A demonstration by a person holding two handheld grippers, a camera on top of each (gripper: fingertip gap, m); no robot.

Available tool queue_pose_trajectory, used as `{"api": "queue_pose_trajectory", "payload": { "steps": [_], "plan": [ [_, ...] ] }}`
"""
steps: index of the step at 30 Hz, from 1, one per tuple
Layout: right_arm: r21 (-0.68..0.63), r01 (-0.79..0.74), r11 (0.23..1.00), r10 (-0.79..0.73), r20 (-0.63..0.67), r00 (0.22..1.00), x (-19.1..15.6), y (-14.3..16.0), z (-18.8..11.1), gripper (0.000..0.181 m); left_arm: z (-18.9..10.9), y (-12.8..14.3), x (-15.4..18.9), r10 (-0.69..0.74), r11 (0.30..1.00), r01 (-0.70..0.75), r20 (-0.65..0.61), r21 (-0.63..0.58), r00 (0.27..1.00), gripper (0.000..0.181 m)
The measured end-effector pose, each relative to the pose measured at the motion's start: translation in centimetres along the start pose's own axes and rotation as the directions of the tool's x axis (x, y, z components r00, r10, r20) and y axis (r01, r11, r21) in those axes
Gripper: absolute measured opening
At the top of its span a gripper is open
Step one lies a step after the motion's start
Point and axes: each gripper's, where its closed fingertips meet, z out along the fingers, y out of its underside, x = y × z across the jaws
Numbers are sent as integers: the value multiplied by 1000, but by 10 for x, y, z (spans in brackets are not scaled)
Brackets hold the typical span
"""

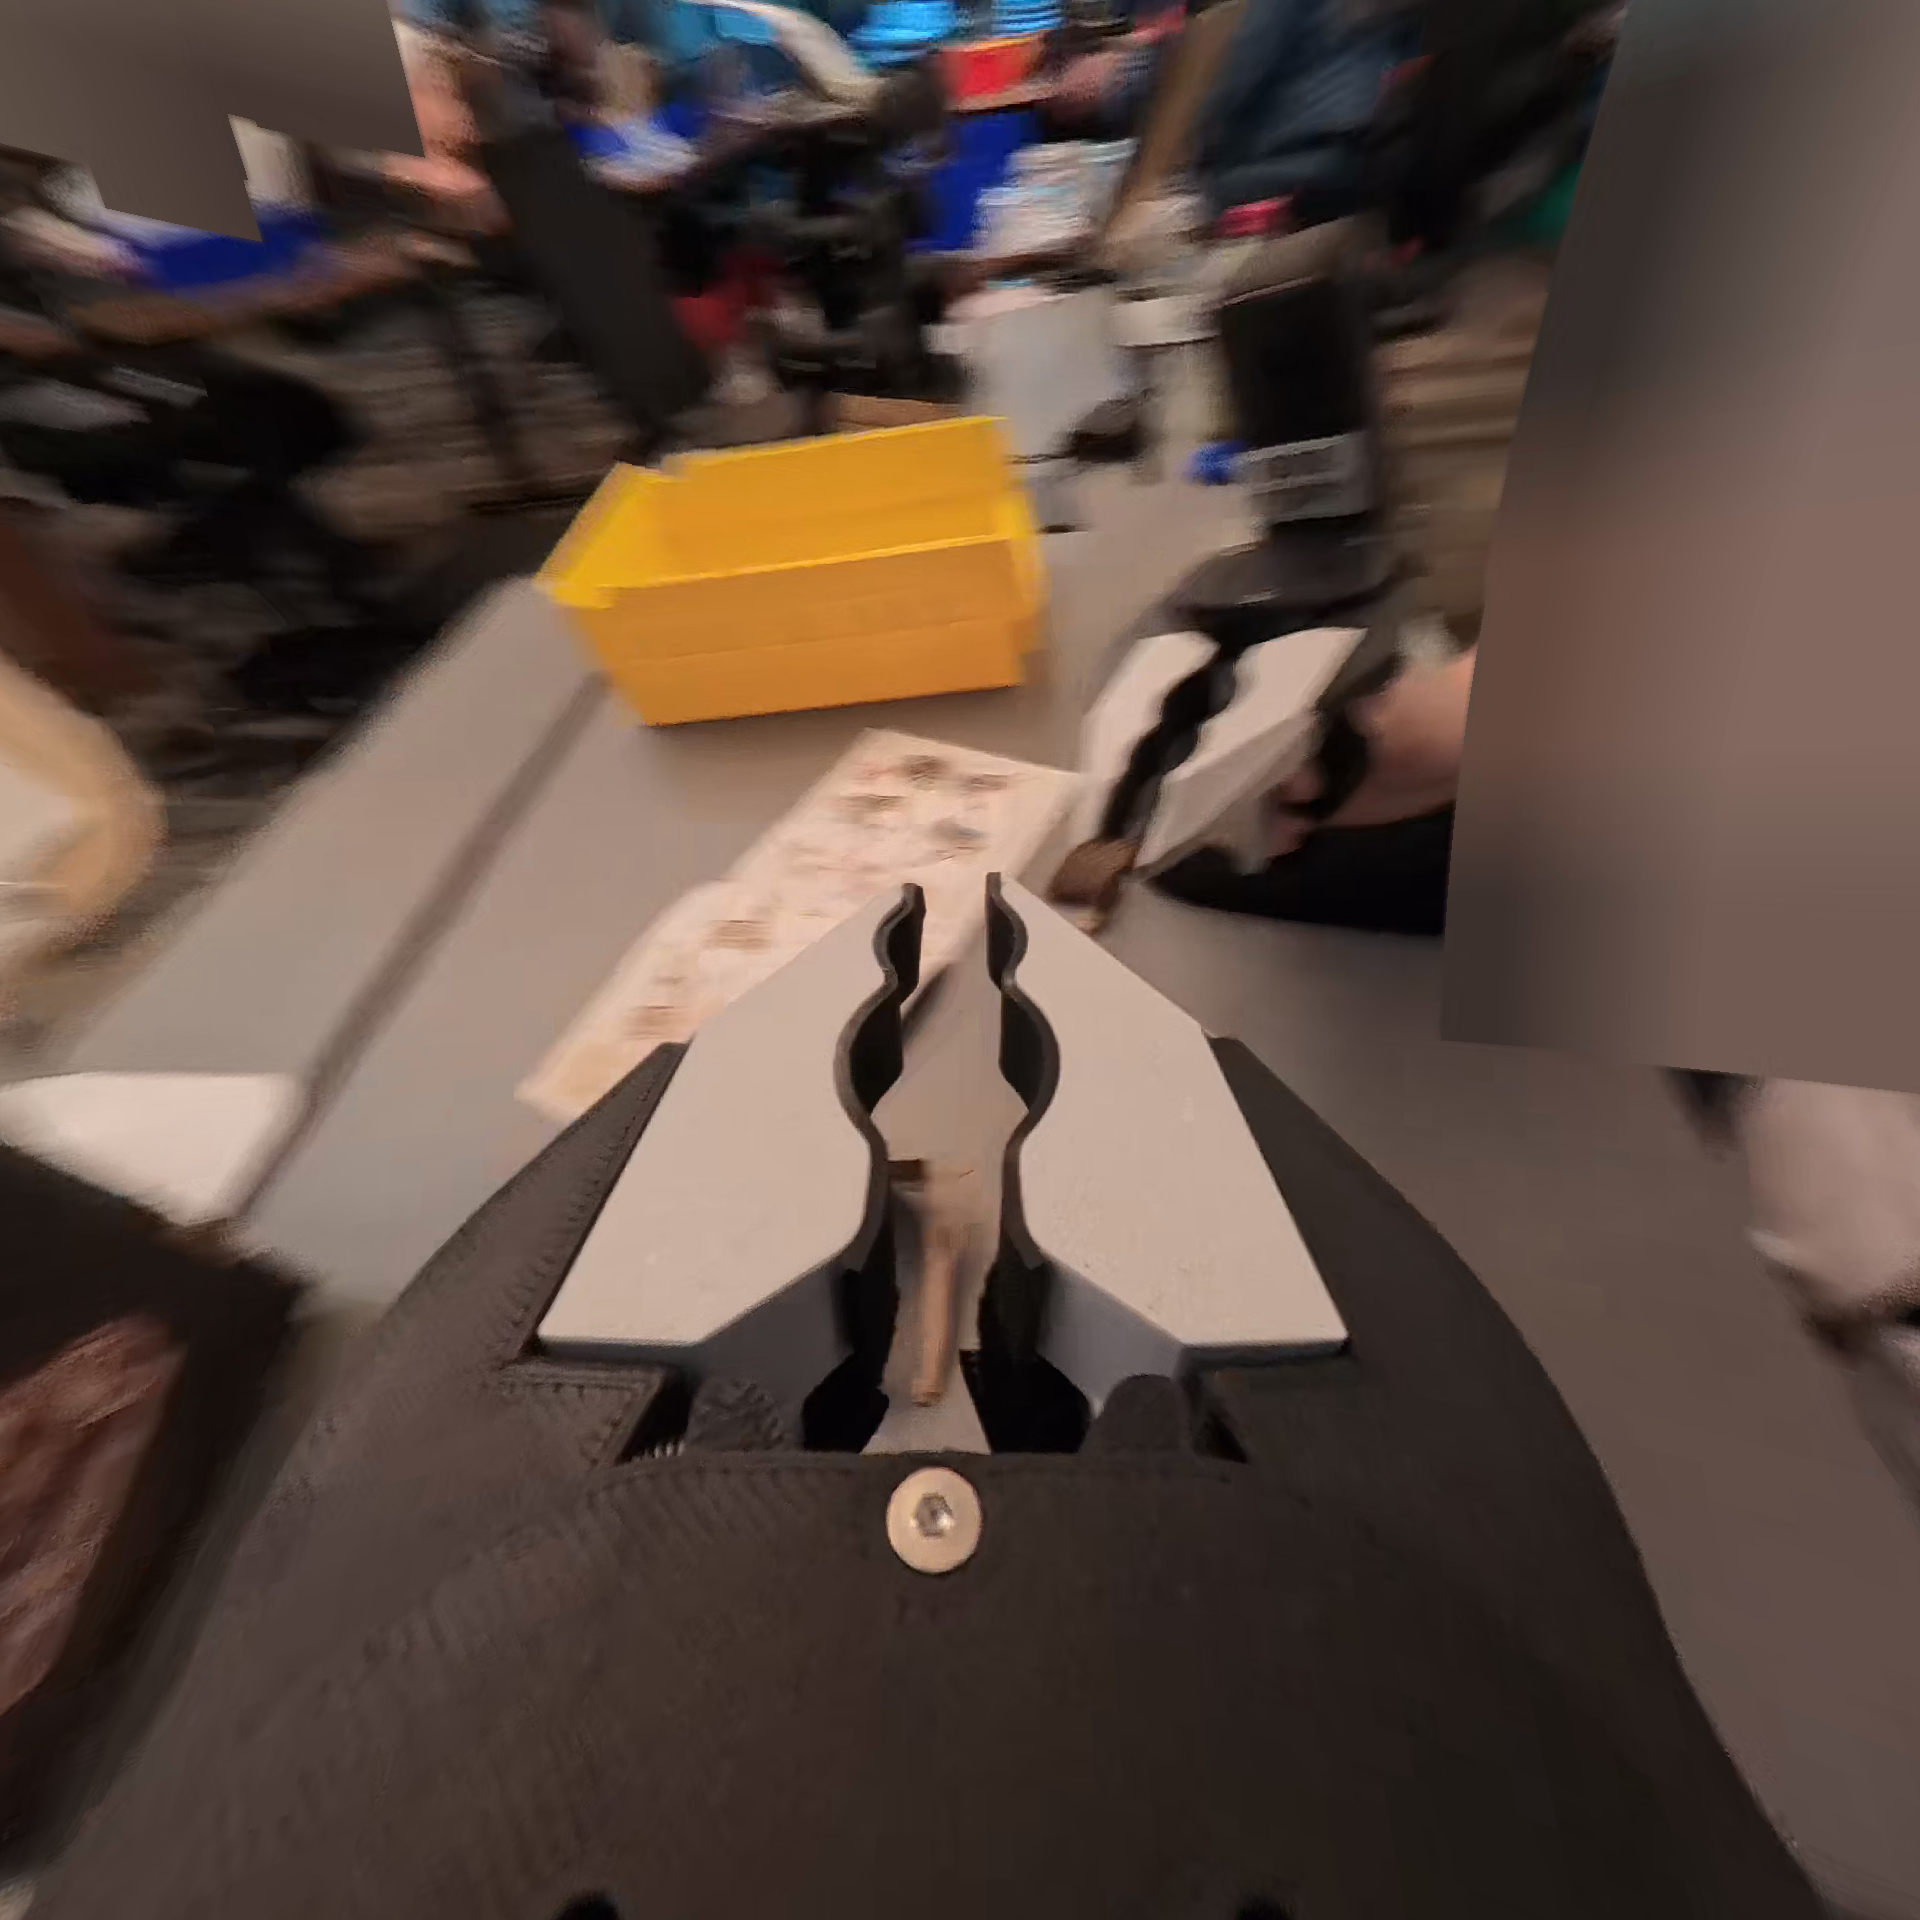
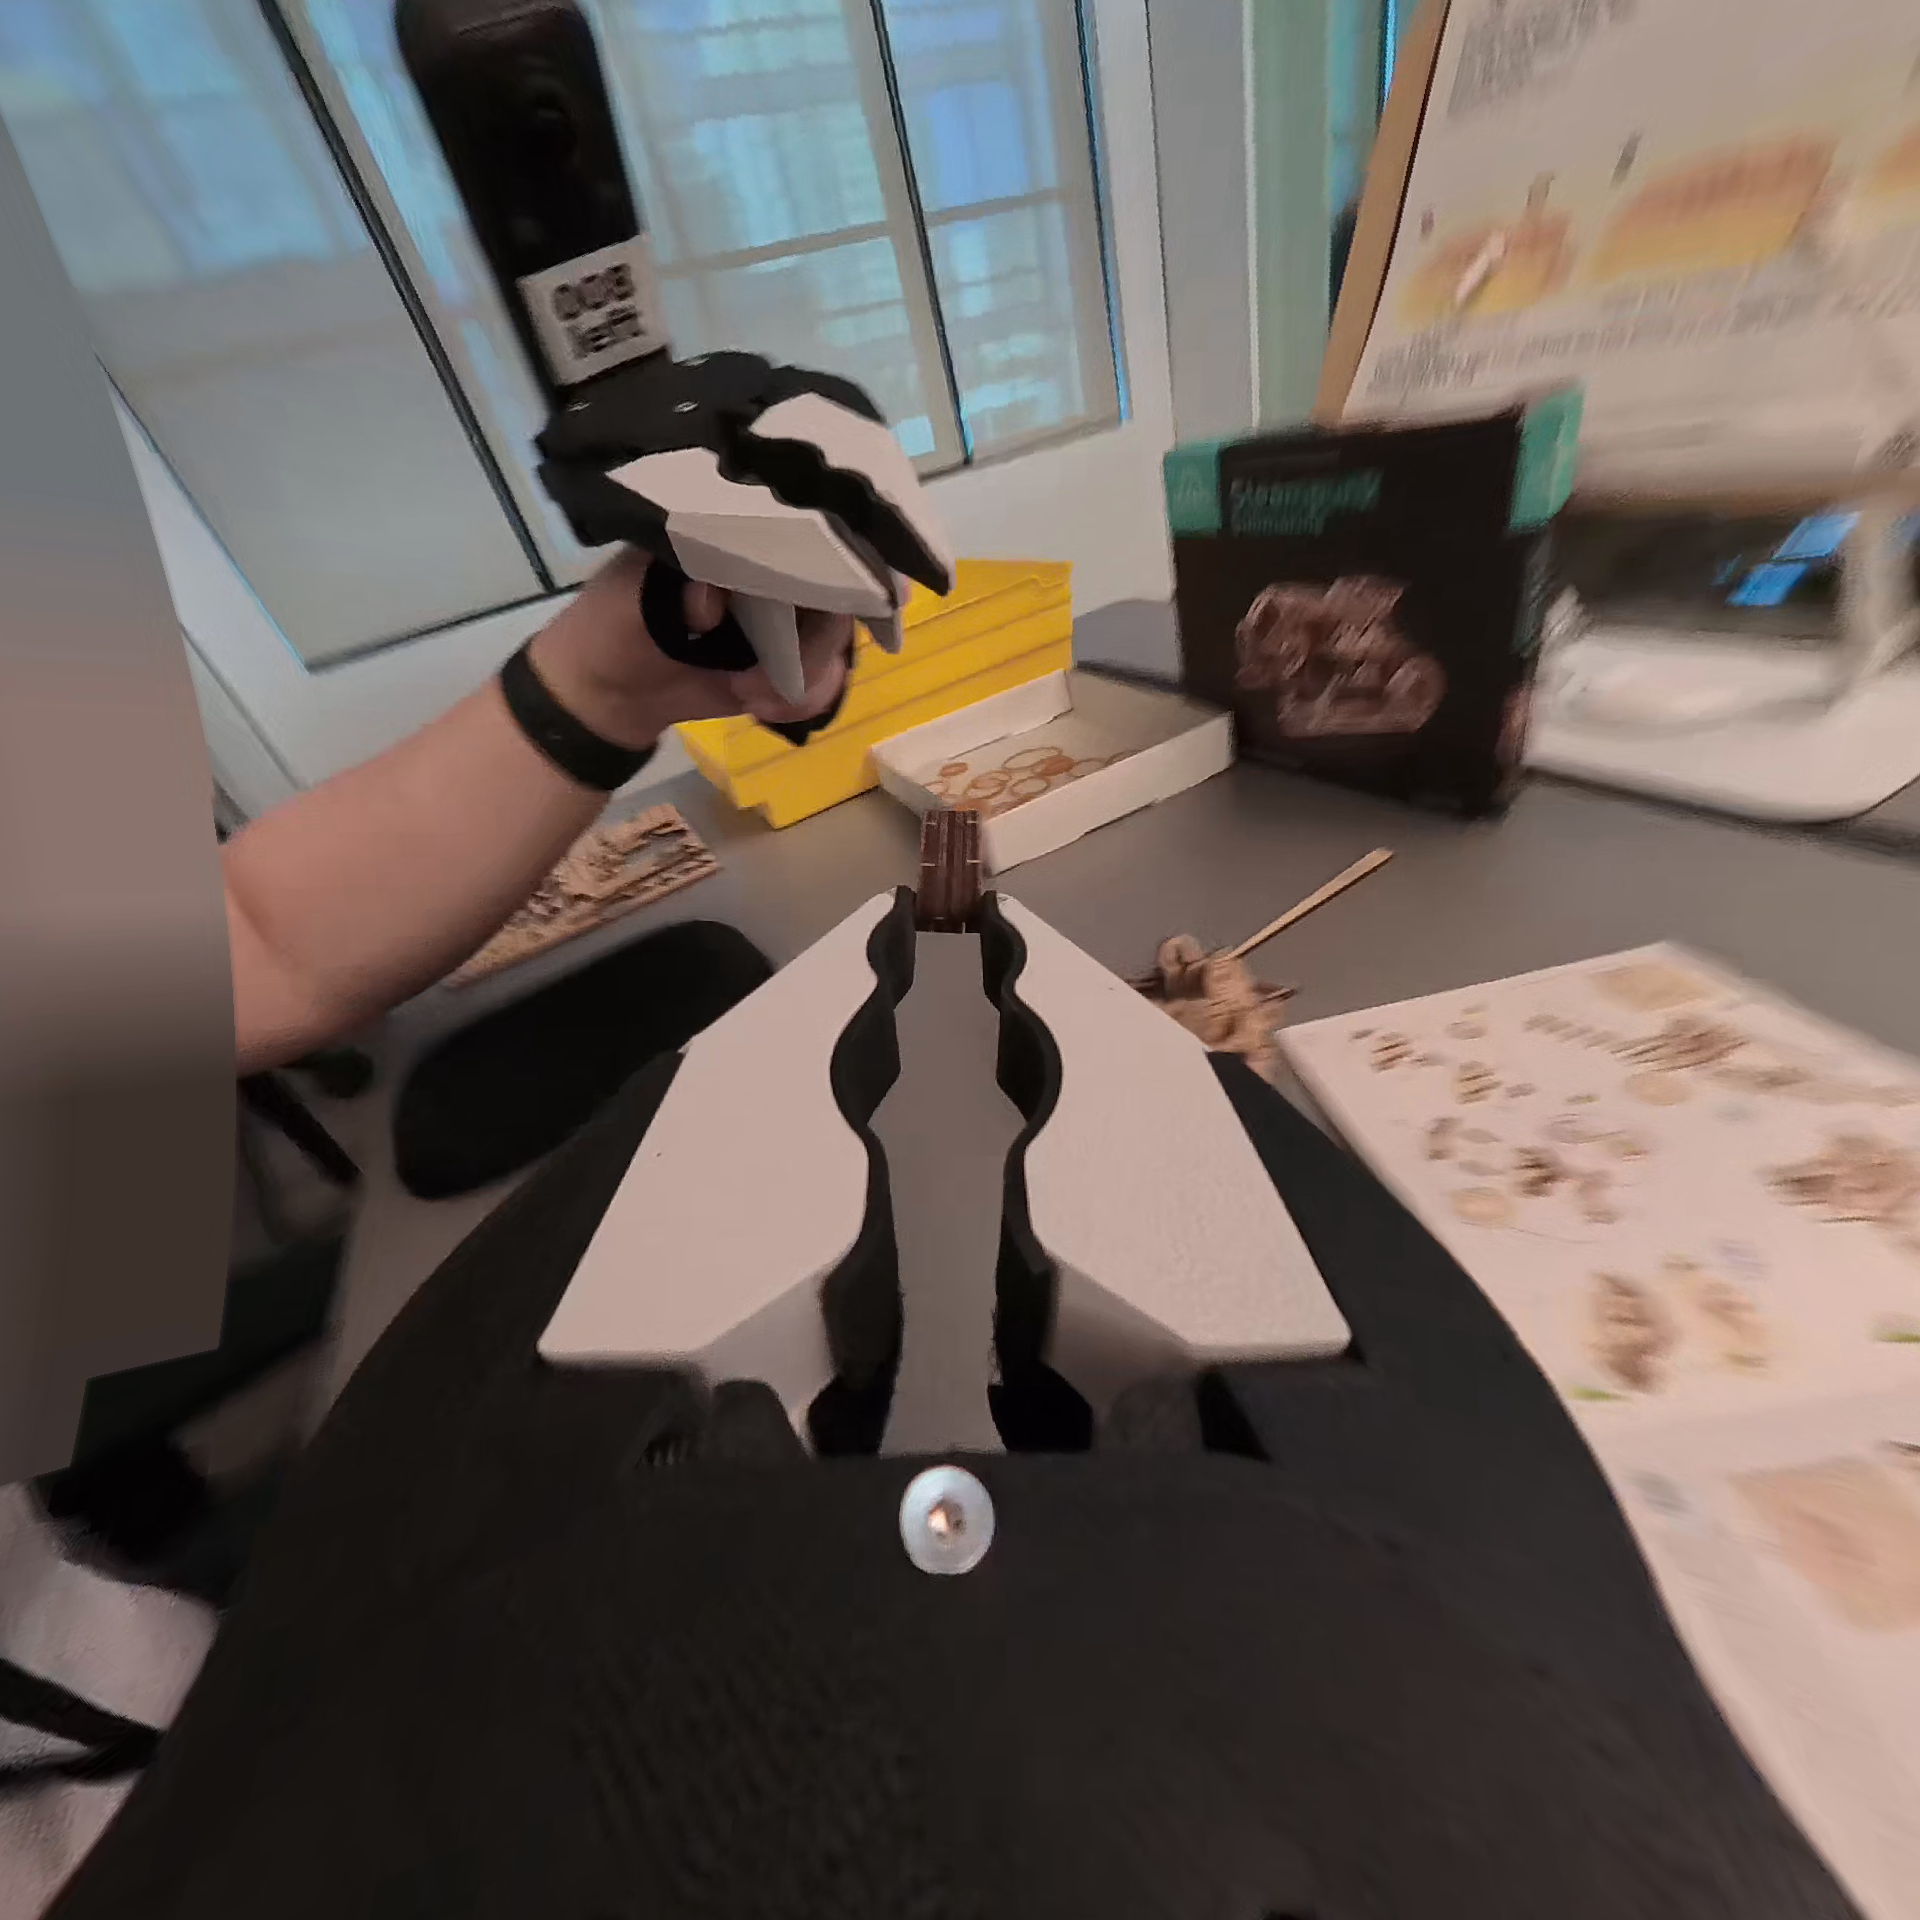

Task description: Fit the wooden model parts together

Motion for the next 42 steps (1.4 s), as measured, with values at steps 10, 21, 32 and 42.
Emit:
{"api": "queue_pose_trajectory", "payload": {
  "steps": [10,21,32,42],
  "plan": [
    [-37,-9,999,3,-152,988,13,22,45,11,-9,60,-13,-94,965,29,-239,-262,966,17],
    [-107,153,982,-185,-437,880,45,39,68,11,-11,134,-30,-87,866,-75,-296,-495,951,27],
    [26,38,999,-24,-419,908,52,37,57,11,23,162,-32,-353,829,165,-270,-534,896,41],
    [57,12,998,10,-365,931,53,34,48,10,31,162,-20,-592,722,313,-316,-617,742,23]
  ]
}}
